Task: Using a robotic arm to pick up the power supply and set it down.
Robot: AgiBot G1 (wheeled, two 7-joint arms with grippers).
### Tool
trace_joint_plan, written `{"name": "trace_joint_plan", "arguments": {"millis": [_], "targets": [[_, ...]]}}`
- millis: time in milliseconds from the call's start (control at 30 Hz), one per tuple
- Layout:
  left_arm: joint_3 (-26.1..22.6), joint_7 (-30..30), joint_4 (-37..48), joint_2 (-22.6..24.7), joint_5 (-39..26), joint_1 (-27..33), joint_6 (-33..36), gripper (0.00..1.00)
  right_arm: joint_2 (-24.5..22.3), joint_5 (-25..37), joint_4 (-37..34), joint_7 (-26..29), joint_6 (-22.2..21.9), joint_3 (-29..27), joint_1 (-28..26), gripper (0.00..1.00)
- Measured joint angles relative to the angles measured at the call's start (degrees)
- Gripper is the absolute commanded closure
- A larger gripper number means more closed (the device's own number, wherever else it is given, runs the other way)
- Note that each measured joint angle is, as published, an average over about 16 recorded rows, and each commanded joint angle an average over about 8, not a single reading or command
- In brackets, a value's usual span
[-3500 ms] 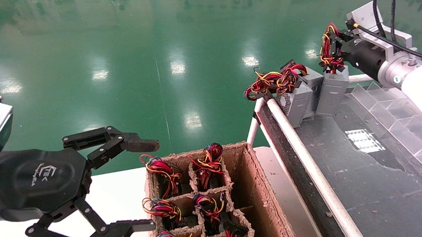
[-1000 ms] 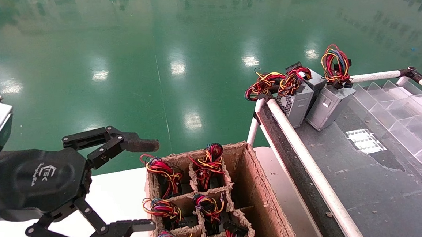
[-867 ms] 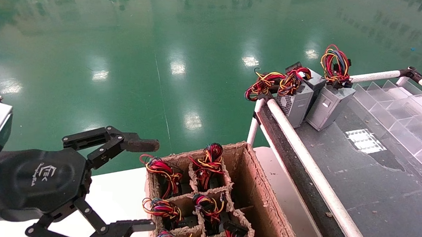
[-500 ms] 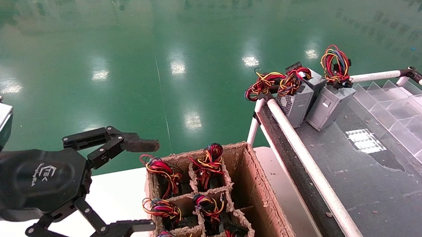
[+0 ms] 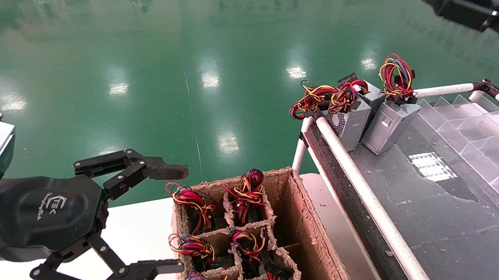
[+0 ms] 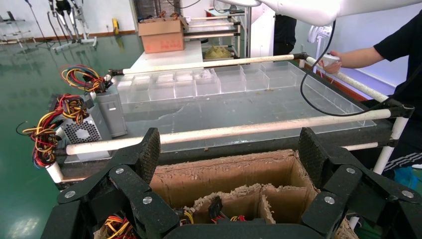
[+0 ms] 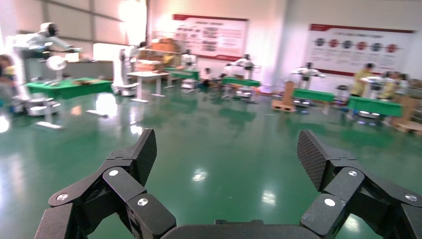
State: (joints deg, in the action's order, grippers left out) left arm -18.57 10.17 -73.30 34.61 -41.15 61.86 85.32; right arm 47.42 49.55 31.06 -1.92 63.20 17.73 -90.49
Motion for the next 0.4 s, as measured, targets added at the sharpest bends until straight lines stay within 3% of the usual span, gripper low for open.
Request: {"name": "trace_joint_plan", "arguments": {"millis": [400], "targets": [[0.0, 0.0, 0.0, 0.0, 0.0, 0.0, 0.0, 0.00, -3.0, -1.8, 10.2, 3.0, 5.4, -0.4, 6.9, 0.00]]}}
